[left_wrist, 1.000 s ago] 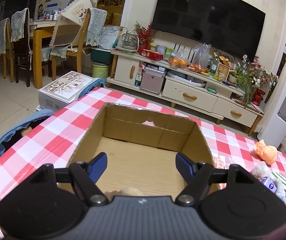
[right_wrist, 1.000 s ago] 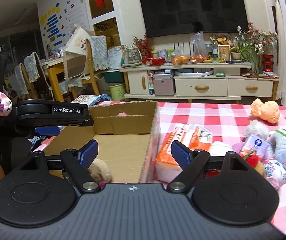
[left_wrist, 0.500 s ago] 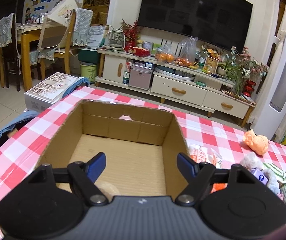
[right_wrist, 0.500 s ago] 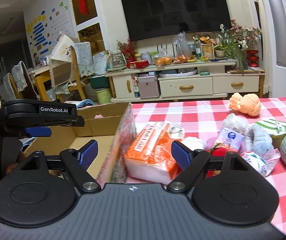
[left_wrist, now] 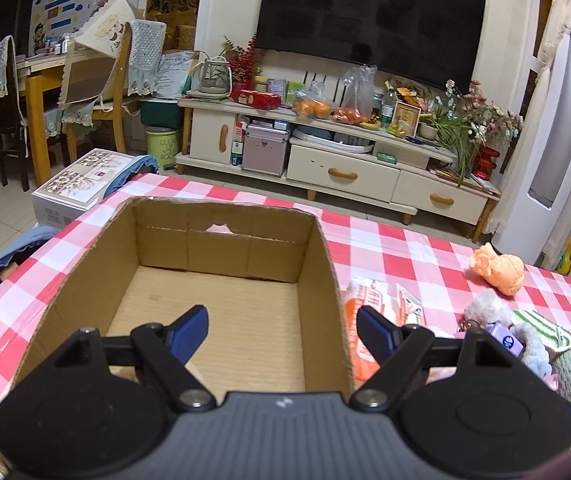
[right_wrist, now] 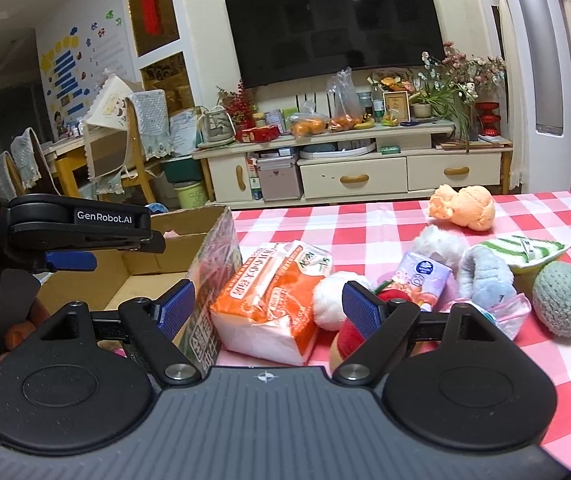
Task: Organize soft objects
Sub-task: 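Withdraw both open tools from the box back over the table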
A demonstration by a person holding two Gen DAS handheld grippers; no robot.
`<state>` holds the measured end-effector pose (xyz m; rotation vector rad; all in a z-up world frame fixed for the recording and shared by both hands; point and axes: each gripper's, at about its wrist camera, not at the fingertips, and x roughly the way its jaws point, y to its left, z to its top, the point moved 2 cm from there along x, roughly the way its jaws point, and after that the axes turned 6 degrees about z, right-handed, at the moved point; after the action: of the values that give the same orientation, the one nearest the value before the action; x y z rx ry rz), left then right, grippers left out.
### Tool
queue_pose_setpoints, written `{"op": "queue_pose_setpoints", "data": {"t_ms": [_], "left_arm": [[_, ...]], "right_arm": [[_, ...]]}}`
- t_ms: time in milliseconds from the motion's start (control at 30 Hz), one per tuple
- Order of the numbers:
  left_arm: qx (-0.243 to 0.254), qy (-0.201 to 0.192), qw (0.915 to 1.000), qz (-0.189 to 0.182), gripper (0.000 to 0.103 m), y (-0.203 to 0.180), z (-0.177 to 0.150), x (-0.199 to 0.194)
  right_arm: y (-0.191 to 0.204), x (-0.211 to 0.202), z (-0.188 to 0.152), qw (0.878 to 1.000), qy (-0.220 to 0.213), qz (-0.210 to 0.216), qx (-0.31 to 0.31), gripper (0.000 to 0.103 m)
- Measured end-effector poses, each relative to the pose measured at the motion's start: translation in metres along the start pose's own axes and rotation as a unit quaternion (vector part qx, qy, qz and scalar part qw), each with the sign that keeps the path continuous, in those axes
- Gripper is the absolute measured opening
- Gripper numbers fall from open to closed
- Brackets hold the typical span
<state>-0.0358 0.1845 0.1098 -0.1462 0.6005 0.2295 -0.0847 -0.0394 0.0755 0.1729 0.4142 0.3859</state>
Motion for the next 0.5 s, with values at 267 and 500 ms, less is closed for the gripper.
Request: {"op": "queue_pose_setpoints", "data": {"t_ms": [267, 500], "left_arm": [[0.020, -0.004, 0.9997, -0.014, 0.082, -0.020, -0.004, -0.004], [0.044, -0.004, 0.9984, -0.035, 0.083, -0.042, -0.010, -0.007]], "right_arm": [[-0.003, -0.006, -0.003, 1.000, -0.009, -0.019, -0.004, 0.102], [-0.025, -0.017, 0.003, 0.998, -0.032, -0.055, 0.019, 0.102]]}}
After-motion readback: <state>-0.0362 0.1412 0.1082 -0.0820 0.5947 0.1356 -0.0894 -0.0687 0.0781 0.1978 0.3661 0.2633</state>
